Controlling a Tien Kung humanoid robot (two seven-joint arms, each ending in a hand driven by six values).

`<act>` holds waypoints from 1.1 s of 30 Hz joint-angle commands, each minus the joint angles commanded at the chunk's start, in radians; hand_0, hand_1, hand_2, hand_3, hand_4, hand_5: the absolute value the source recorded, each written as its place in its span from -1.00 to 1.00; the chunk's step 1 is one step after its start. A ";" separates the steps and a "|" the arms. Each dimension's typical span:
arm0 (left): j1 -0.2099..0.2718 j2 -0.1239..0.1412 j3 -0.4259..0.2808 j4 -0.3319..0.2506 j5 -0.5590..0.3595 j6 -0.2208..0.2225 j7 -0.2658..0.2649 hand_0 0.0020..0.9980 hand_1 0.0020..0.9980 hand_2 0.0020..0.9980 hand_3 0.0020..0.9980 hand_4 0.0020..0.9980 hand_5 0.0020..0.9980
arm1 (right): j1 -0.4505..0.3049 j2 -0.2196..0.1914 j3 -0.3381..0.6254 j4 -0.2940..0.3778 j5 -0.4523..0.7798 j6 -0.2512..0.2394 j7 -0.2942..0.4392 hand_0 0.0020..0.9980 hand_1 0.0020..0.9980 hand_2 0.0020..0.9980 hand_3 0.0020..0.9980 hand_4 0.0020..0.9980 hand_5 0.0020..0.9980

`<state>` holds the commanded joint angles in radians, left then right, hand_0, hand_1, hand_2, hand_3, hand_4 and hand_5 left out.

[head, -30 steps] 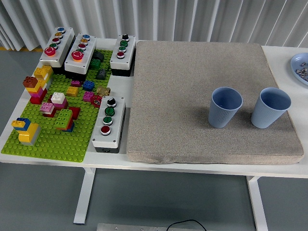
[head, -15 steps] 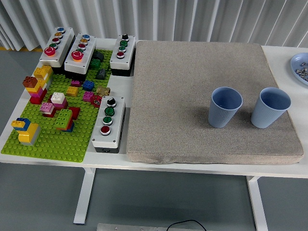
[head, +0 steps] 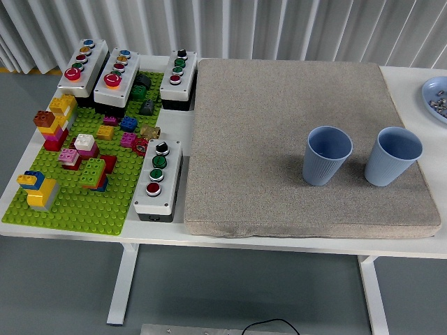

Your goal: Pick cup pour cup place

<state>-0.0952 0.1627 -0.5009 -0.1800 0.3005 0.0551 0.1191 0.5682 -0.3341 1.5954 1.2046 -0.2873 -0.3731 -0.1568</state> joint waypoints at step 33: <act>-0.005 0.002 0.001 0.000 0.000 -0.001 -0.002 0.43 0.46 0.59 0.29 0.02 0.87 | 0.000 0.000 -0.093 0.090 -0.420 -0.272 0.109 0.87 0.73 0.85 0.89 0.57 1.00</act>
<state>-0.0997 0.1644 -0.5001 -0.1800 0.3001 0.0539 0.1168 0.5685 -0.3344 1.5029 1.2945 -0.7071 -0.6454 -0.0474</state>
